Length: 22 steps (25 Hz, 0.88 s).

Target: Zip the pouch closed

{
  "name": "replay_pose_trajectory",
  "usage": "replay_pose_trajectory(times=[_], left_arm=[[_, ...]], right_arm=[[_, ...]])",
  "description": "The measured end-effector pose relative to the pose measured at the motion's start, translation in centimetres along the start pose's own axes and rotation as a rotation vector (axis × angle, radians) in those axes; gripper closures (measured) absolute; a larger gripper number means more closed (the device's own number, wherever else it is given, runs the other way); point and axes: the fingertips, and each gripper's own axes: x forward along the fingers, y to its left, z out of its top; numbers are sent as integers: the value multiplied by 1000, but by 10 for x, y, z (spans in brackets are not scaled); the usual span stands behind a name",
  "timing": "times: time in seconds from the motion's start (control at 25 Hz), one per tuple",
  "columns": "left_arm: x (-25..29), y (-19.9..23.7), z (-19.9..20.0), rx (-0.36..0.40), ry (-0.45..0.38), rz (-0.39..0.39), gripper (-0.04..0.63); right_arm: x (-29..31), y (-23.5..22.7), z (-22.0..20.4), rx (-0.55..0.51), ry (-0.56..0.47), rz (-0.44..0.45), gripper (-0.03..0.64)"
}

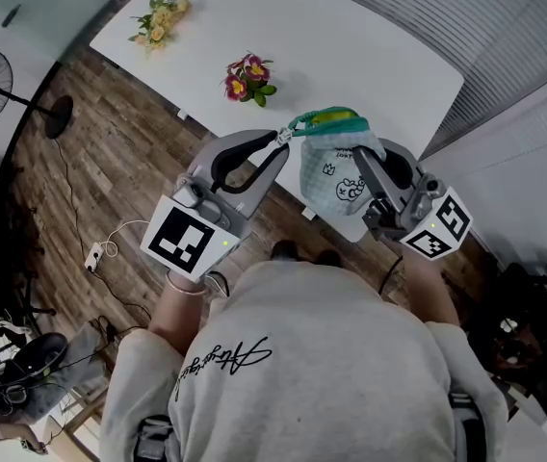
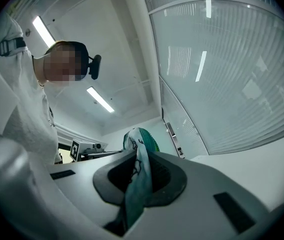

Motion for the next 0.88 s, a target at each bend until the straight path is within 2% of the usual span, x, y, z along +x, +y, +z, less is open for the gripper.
replay_pose_trajectory(times=[0.24, 0.44, 0.56, 0.72, 0.88], left_arm=[[-3, 1, 8, 38, -29, 25, 548], [-6, -4, 19, 94, -40, 26, 554], [-8, -6, 17, 150, -18, 30, 552], [-8, 1, 6, 127, 21, 46, 552], [-5, 0, -6, 177, 84, 43, 552]], right_arm=[[0, 0, 3, 34, -25, 5, 600], [-5, -13, -15, 50, 50, -68, 590], [-6, -16, -26, 35, 111, -103, 533], [-14, -22, -24, -65, 162, -172, 456], [-22, -25, -12, -268, 239, -237, 441]])
